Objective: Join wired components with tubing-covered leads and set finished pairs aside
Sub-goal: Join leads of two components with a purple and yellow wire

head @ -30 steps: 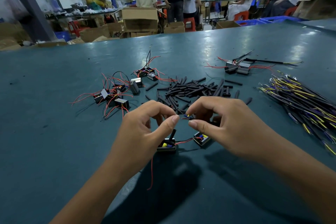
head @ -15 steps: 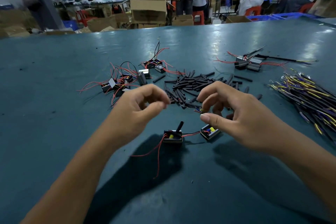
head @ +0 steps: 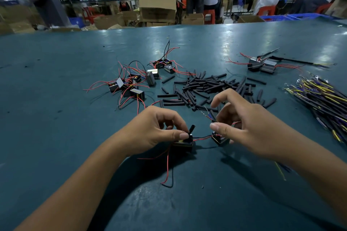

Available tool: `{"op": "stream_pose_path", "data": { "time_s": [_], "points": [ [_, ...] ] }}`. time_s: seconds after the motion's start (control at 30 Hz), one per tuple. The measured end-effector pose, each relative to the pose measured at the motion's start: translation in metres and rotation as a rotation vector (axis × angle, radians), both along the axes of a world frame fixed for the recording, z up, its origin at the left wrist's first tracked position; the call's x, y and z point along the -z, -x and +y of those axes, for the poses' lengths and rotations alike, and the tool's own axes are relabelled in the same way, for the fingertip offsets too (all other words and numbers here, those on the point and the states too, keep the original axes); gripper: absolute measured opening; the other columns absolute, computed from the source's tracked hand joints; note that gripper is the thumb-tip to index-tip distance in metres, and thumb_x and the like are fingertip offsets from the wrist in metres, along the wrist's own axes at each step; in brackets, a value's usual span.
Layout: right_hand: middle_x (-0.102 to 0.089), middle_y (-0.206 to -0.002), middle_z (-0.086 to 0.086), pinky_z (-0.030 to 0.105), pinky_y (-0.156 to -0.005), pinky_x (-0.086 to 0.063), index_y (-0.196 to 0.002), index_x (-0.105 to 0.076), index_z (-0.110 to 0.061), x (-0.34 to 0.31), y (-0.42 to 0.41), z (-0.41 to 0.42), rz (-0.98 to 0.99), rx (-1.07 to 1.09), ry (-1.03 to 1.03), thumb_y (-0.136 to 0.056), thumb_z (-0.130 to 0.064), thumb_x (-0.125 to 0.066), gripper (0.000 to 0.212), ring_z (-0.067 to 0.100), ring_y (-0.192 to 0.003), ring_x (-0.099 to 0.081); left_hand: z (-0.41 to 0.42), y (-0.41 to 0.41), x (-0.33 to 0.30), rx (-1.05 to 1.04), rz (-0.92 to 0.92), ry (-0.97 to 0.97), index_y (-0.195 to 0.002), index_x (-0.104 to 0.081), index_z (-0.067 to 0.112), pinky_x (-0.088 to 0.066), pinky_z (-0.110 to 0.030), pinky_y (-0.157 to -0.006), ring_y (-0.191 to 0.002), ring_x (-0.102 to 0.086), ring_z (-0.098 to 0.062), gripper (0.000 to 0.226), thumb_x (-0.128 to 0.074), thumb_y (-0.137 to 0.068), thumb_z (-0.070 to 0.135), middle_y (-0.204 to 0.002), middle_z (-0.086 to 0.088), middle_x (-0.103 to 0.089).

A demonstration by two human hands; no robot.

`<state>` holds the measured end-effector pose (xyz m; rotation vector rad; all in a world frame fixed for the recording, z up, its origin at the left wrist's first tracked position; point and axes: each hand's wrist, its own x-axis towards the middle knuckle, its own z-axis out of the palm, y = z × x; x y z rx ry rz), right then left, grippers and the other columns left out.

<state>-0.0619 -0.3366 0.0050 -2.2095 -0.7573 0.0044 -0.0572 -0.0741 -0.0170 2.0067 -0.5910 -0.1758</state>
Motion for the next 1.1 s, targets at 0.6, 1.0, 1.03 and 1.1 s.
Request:
{"op": "stream_pose_path", "data": {
  "time_s": [0.6,1.0,1.03,1.1],
  "points": [
    [-0.057,-0.073,-0.002,0.027,-0.052,-0.049,-0.098,-0.05,-0.046,0.009,-0.002,0.001,-0.069,-0.016,0.128,-0.1,-0.028,-0.05,0.018,0.013,-0.056,-0.052,-0.026,0.003,0.02,0.032,-0.065,0.098,-0.086,-0.074,0.022,-0.041,-0.029,-0.064,-0.064,-0.05,-0.016,0.009,-0.078,-0.084,0.03,-0.071,0.015,-0.066],
    [-0.06,-0.084,-0.027,0.008,-0.064,-0.039,-0.085,-0.058,-0.035,0.002,0.0,-0.001,-0.081,-0.015,0.187,-0.094,-0.034,-0.063,0.01,-0.002,-0.072,-0.056,-0.03,0.007,0.014,0.073,-0.108,0.012,-0.083,-0.07,0.028,-0.035,-0.02,-0.062,-0.062,-0.043,-0.007,0.007,-0.076,-0.085,0.029,-0.075,0.018,-0.06],
    [-0.06,-0.083,-0.024,0.009,-0.063,-0.039,-0.085,-0.059,-0.035,0.001,0.001,-0.001,-0.101,-0.013,0.166,-0.092,-0.035,-0.063,0.009,0.0,-0.072,-0.056,-0.03,0.007,0.014,0.071,-0.101,0.017,-0.083,-0.07,0.028,-0.037,-0.025,-0.063,-0.063,-0.046,-0.013,0.007,-0.077,-0.085,0.029,-0.078,0.015,-0.061],
    [-0.06,-0.084,-0.019,0.01,-0.064,-0.039,-0.087,-0.06,-0.035,-0.003,0.003,0.0,-0.155,-0.024,0.148,-0.09,-0.04,-0.063,0.007,0.003,-0.074,-0.057,-0.031,0.006,0.013,0.061,-0.097,0.019,-0.084,-0.072,0.024,-0.04,-0.033,-0.065,-0.067,-0.05,-0.026,0.007,-0.077,-0.084,0.029,-0.08,0.011,-0.063]
  ]
}}
